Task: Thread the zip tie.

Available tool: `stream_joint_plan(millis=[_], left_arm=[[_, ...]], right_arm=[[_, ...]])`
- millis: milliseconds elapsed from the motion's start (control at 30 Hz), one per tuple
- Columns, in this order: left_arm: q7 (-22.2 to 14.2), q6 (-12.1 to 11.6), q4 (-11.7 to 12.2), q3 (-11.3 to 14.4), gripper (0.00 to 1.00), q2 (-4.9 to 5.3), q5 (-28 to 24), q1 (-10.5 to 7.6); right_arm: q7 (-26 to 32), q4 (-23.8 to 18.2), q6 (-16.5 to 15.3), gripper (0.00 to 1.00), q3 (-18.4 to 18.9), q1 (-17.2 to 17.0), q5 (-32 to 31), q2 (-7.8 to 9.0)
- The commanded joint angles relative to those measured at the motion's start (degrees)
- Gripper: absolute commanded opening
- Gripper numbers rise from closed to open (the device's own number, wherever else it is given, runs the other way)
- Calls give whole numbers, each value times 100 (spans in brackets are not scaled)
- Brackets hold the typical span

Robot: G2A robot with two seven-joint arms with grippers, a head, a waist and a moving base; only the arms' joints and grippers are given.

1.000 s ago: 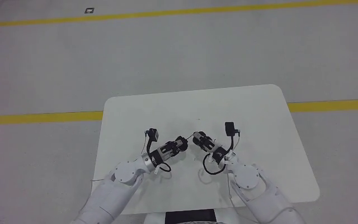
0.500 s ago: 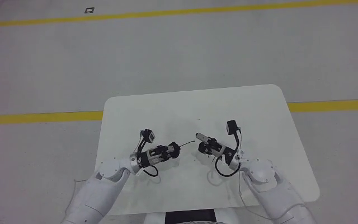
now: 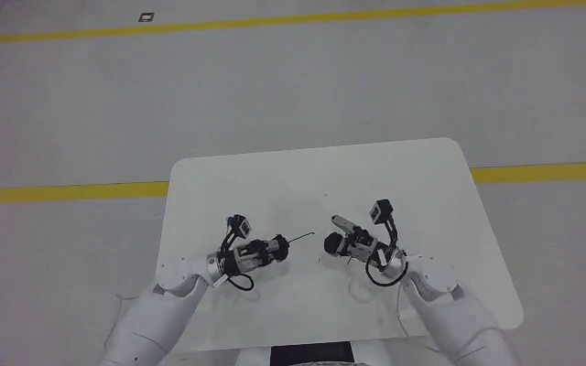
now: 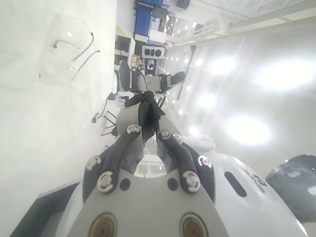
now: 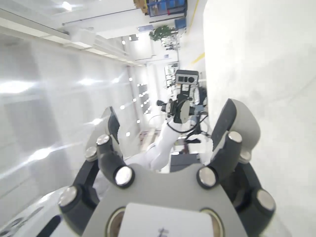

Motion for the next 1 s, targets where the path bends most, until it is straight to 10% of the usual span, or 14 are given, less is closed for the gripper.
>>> stream_joint_plan(millis=[0, 267, 733, 800, 967], left_arm=[[-436, 2, 77, -84, 0, 35, -172, 3], [-1285, 89, 256, -154, 0, 129, -132, -144], [-1283, 16, 259, -158, 0, 141, 48, -183], [-1283, 16, 259, -158, 0, 141, 48, -183], [-1283, 16, 259, -158, 0, 141, 48, -183]], right_arm=[[308, 203, 44, 100, -29, 88, 421, -6], [947, 769, 148, 100, -430, 513, 1028, -89], [1128, 610, 18, 100, -485, 365, 765, -50], [1121, 600, -20, 50, -500, 336, 751, -47], [1014, 618, -131, 25, -615, 280, 787, -62]])
